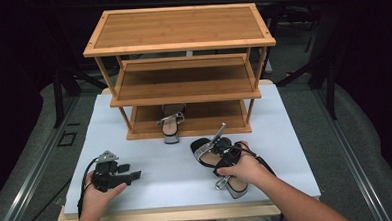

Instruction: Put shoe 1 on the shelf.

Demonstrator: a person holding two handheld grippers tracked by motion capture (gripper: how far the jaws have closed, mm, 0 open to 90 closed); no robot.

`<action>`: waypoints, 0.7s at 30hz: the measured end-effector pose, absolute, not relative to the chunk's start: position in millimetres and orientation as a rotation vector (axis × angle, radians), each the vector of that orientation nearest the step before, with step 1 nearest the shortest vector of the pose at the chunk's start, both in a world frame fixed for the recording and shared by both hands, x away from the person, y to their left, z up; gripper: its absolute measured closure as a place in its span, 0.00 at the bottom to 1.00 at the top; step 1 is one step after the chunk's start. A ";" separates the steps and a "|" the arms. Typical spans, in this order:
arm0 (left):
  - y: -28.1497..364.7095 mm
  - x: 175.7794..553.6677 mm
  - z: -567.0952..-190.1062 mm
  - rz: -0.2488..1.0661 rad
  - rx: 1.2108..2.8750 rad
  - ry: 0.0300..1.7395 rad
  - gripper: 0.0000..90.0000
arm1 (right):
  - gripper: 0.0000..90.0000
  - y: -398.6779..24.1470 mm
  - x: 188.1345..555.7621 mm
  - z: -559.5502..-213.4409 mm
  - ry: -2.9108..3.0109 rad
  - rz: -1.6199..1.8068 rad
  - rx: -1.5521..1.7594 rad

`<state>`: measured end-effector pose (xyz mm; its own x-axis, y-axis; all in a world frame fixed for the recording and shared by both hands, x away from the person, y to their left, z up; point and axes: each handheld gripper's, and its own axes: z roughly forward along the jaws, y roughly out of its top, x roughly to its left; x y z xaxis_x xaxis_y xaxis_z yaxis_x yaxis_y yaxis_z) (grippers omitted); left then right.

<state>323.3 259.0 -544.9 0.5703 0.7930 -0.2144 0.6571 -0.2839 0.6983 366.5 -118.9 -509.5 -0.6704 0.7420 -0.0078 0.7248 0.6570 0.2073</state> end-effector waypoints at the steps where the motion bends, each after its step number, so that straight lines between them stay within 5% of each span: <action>1: 259.0 323.3 -544.9 0.222 2.025 1.157 0.43 | 0.35 -119.9 367.6 -508.6 2.775 0.279 1.236; 9: 259.6 323.6 -546.2 0.215 2.021 1.160 0.43 | 0.48 -142.3 368.9 -498.4 2.783 0.324 1.222; 21: 261.2 324.8 -547.8 0.207 2.014 1.172 0.43 | 0.46 -175.5 370.3 -496.8 2.741 0.261 1.288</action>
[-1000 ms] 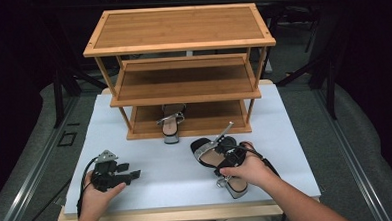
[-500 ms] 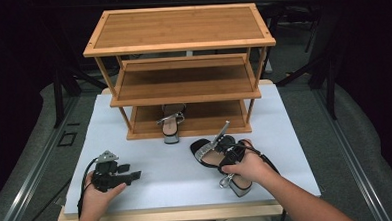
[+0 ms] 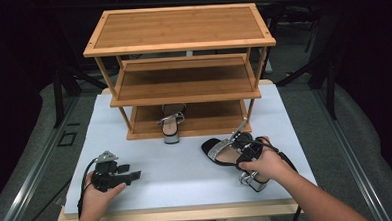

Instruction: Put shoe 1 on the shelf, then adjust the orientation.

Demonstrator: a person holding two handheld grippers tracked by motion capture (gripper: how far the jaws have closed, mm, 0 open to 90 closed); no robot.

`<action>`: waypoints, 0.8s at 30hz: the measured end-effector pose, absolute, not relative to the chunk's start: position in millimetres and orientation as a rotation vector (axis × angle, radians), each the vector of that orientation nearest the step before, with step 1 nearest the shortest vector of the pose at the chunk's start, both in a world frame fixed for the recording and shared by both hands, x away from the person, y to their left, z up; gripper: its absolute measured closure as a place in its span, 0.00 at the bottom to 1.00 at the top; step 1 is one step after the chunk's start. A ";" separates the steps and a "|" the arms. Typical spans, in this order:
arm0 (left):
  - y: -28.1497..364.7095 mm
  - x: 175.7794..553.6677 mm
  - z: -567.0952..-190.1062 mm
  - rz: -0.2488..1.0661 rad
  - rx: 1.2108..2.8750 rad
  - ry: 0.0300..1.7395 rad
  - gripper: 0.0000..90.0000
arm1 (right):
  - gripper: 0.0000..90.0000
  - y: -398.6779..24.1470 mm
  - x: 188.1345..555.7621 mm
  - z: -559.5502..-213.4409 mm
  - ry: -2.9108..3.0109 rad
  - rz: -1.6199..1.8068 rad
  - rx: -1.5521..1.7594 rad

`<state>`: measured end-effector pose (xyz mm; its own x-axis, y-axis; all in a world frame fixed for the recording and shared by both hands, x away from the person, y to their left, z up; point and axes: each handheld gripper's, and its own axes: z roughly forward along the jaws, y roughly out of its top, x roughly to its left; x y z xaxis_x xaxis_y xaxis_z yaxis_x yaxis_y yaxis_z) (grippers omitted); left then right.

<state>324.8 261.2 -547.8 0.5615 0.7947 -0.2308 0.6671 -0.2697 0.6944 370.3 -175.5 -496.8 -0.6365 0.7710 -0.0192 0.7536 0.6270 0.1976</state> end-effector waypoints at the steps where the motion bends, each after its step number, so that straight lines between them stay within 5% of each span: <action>1: 261.0 324.9 -548.0 0.205 2.014 1.173 0.43 | 0.44 -176.1 371.5 -497.8 2.759 0.255 1.311; 24: 262.5 324.5 -549.3 0.203 2.015 1.177 0.43 | 0.47 -166.2 378.2 -498.7 2.832 0.046 1.331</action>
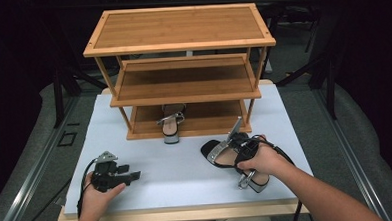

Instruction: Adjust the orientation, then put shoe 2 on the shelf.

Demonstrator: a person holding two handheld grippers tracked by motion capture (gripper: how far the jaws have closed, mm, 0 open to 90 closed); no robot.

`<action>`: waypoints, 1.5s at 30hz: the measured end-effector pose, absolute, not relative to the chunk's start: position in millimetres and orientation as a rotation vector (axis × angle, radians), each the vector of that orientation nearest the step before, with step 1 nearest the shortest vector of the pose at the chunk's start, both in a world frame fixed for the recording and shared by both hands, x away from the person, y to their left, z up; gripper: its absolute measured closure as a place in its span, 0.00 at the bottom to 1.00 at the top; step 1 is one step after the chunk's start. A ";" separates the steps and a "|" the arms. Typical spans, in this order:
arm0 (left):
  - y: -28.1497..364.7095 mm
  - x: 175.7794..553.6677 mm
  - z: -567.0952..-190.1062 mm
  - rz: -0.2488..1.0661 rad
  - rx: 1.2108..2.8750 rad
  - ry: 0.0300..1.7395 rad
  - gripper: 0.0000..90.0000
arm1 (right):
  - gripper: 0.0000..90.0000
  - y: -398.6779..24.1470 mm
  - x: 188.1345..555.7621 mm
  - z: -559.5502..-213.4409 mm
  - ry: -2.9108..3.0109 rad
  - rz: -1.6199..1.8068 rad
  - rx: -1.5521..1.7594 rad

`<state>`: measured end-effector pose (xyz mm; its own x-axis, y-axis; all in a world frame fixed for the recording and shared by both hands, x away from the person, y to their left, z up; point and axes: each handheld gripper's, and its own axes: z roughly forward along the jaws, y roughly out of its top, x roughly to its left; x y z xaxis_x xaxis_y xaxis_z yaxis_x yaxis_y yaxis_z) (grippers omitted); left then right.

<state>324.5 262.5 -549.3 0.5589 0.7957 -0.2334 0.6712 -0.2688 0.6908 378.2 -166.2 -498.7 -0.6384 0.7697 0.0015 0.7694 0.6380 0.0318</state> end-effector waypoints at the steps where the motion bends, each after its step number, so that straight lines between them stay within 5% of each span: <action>1: 262.7 324.7 -549.3 0.208 2.020 1.175 0.43 | 0.47 -166.1 377.8 -498.7 2.836 0.044 1.323; 27: 261.9 325.2 -551.1 0.187 2.014 1.185 0.43 | 0.47 -179.7 367.2 -489.6 2.767 0.171 1.376; 45: 262.4 326.9 -553.2 0.163 2.014 1.186 0.43 | 0.47 -161.4 395.0 -474.8 2.676 0.375 1.440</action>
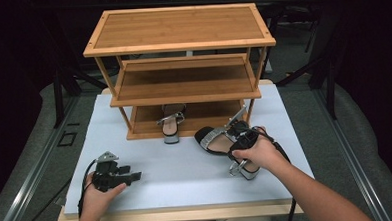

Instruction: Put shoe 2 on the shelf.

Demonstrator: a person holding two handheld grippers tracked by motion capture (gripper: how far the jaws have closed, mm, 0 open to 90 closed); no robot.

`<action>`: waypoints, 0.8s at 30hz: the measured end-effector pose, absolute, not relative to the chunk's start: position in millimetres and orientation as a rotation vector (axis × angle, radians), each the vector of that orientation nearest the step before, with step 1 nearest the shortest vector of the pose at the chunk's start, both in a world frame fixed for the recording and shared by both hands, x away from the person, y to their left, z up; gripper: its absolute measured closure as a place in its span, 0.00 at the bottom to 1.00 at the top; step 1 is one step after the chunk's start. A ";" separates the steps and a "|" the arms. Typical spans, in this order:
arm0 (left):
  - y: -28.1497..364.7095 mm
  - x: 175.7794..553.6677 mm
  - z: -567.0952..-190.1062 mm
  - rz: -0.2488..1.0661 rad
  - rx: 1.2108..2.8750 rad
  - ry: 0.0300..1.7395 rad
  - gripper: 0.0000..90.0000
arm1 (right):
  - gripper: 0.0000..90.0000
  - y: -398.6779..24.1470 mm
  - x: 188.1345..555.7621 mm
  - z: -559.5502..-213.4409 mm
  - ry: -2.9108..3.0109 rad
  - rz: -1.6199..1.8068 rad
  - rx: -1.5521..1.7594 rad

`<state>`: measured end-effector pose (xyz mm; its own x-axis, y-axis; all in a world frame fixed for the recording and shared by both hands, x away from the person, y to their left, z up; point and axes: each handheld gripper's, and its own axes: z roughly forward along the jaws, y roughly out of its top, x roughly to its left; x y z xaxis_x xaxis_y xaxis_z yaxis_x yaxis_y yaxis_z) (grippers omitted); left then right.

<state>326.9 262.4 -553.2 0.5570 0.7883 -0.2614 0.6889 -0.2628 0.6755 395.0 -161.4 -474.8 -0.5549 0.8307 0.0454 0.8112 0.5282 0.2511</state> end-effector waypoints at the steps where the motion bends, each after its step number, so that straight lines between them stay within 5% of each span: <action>1: 262.7 326.8 -552.9 0.162 2.016 1.185 0.43 | 0.47 -159.6 397.2 -474.6 2.668 0.373 1.440; 24: 263.2 328.0 -555.3 0.148 2.022 1.185 0.43 | 0.46 -134.4 443.4 -494.5 2.460 0.364 1.669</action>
